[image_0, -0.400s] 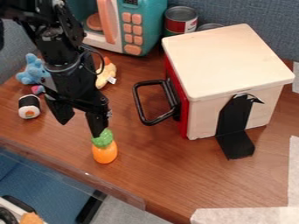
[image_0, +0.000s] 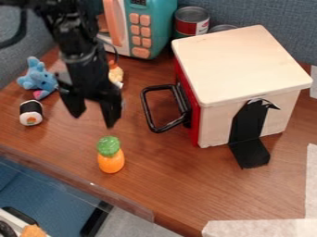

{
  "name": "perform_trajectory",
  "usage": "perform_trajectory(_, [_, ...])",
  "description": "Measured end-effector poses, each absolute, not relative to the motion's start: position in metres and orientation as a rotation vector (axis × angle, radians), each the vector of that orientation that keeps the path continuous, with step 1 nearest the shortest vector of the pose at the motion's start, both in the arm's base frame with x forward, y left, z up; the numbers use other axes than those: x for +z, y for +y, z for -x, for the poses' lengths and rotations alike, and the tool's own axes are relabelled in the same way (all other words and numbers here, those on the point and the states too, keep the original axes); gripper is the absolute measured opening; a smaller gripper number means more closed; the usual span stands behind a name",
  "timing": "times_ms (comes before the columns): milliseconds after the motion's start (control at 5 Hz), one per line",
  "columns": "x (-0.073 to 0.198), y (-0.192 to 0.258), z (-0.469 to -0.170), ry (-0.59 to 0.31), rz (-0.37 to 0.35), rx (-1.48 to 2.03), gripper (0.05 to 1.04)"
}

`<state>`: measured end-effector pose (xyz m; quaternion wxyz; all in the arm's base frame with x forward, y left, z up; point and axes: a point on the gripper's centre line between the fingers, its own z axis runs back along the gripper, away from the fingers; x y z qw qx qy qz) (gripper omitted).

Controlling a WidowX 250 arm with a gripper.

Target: Move the white toy to the top of the drawer

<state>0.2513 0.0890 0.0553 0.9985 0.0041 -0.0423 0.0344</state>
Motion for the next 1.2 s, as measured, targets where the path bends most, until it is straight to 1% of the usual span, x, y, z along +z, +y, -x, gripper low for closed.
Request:
perform_trajectory(200, [0.052,0.109,-0.292,-0.076,-0.029,0.141,1.0])
perform_trajectory(400, [0.047,0.12,-0.33,-0.095,-0.045,0.167,1.0])
perform_trajectory(600, [0.04,0.119,-0.358,-0.135,-0.099,0.171,1.0])
perform_trajectory(800, [0.026,0.122,-0.368,-0.139,-0.152,0.18,1.0])
perform_trajectory(1000, [0.012,0.133,-0.371,-0.119,-0.187,0.194,1.001])
perform_trajectory(1200, [0.005,0.147,-0.366,-0.094,-0.211,0.223,1.001])
